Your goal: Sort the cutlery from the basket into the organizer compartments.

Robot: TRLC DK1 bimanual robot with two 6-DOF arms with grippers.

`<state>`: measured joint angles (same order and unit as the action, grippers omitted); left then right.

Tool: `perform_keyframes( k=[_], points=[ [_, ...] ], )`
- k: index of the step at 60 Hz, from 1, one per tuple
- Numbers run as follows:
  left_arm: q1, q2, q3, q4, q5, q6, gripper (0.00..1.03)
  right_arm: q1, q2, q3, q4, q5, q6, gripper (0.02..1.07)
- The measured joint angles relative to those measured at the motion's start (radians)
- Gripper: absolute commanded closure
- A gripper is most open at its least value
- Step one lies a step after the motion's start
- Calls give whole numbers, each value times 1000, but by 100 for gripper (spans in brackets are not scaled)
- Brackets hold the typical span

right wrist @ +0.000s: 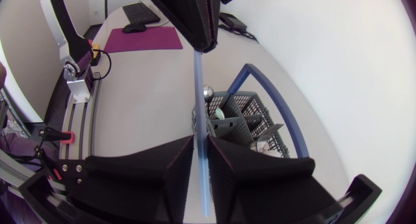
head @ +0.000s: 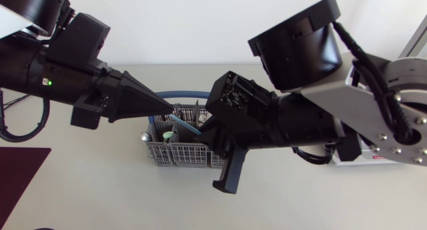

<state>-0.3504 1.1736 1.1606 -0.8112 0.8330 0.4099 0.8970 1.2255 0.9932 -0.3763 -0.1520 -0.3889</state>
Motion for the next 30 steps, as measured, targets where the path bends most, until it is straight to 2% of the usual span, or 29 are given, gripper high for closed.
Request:
perform_keyframes(
  k=[9,11,15,18,21,25,30],
  points=[
    [0,6,10,0,1,-18,100,10,0,0,1,18,1,101],
    [0,6,12,0,1,-22,97,11,0,0,3,22,4,101],
    [0,8,18,0,1,-32,80,11,0,0,4,23,5,101],
    [0,11,20,1,3,-47,58,11,-2,0,3,23,8,101],
    [3,12,25,10,6,-64,43,11,-2,0,-6,23,8,101],
    [19,12,36,37,8,-94,30,11,-4,0,-15,23,8,101],
    [66,10,49,134,10,-170,21,11,-18,-9,-21,23,8,101]
  ],
)
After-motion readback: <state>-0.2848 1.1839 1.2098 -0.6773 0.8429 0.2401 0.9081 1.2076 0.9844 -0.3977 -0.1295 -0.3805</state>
